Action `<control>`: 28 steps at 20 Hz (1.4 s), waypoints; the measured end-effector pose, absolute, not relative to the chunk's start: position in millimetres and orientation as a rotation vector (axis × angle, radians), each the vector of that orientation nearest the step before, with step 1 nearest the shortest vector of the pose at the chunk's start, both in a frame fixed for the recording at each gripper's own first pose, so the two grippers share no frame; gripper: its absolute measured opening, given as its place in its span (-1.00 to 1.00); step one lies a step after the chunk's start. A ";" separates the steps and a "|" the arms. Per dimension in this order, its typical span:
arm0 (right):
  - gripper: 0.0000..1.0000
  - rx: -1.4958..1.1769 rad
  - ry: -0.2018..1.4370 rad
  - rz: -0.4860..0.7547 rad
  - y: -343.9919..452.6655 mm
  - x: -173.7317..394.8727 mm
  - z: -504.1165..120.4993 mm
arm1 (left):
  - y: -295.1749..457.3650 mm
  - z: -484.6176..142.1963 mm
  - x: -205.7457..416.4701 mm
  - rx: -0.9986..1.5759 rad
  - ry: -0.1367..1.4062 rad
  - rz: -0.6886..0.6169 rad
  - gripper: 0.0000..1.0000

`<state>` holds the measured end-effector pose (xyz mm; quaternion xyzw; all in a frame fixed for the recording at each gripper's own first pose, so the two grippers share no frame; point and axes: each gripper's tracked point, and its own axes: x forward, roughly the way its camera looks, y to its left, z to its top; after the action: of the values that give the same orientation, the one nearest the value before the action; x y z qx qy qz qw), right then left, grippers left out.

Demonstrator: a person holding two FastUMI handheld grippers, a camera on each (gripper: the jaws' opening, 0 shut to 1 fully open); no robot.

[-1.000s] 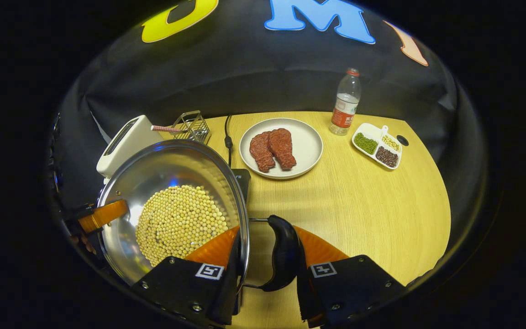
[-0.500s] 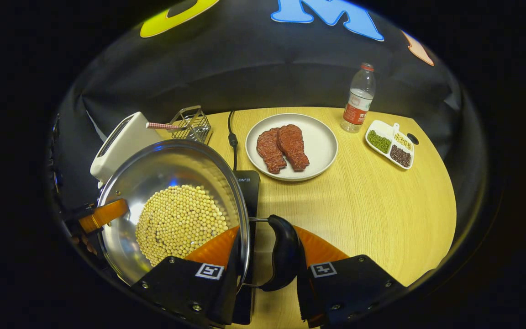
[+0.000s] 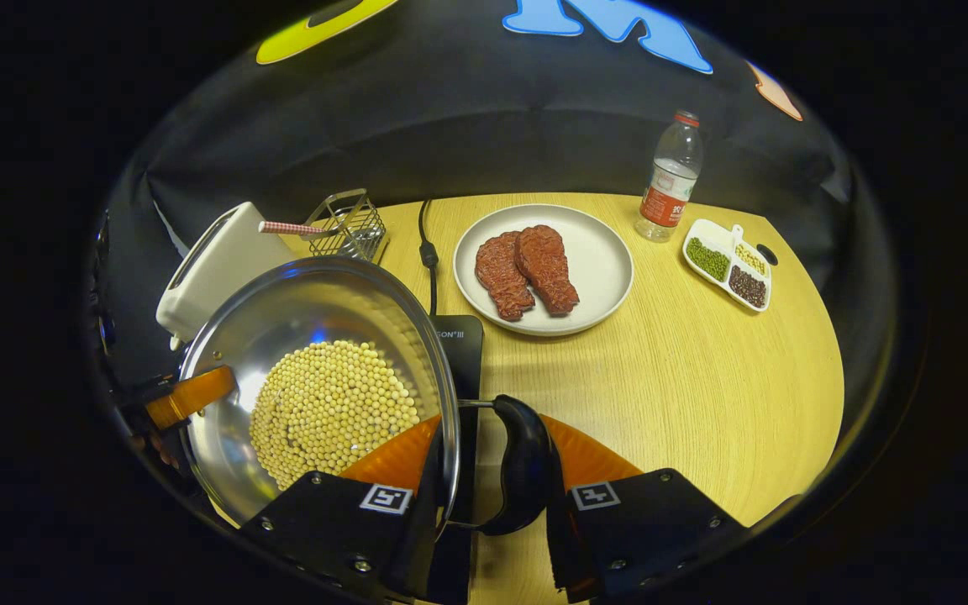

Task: First push the handle of the pot to place it horizontally, then grasp the pot with both hands and set it on the induction cooktop.

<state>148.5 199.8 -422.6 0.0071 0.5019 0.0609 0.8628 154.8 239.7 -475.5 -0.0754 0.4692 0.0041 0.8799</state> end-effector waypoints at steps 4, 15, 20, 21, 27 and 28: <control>0.09 0.012 1.039 0.129 199.3 149.6 -422.8 | 238.2 -478.5 149.6 -0.194 0.970 0.024 0.26; 0.17 -0.012 0.998 0.161 200.8 154.3 -422.6 | 242.0 -477.1 152.7 -0.194 0.918 0.020 0.31; 0.51 -0.085 0.864 0.204 200.9 165.7 -393.0 | 253.8 -434.8 160.2 -0.189 0.774 0.047 0.56; 0.78 -0.079 0.826 0.214 201.7 166.3 -379.7 | 258.6 -419.5 160.9 -0.194 0.735 0.065 0.58; 0.78 -0.034 0.601 0.226 179.2 150.8 -284.1 | 245.8 -315.7 137.9 -0.193 0.544 0.144 0.66; 0.78 -0.029 0.574 0.227 173.2 143.7 -268.1 | 236.3 -296.2 132.5 -0.181 0.513 0.146 0.66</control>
<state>143.7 173.2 -268.1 -0.0143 0.2823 0.1117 0.9527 132.5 236.3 -296.2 -0.0891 0.2530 0.0719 0.9607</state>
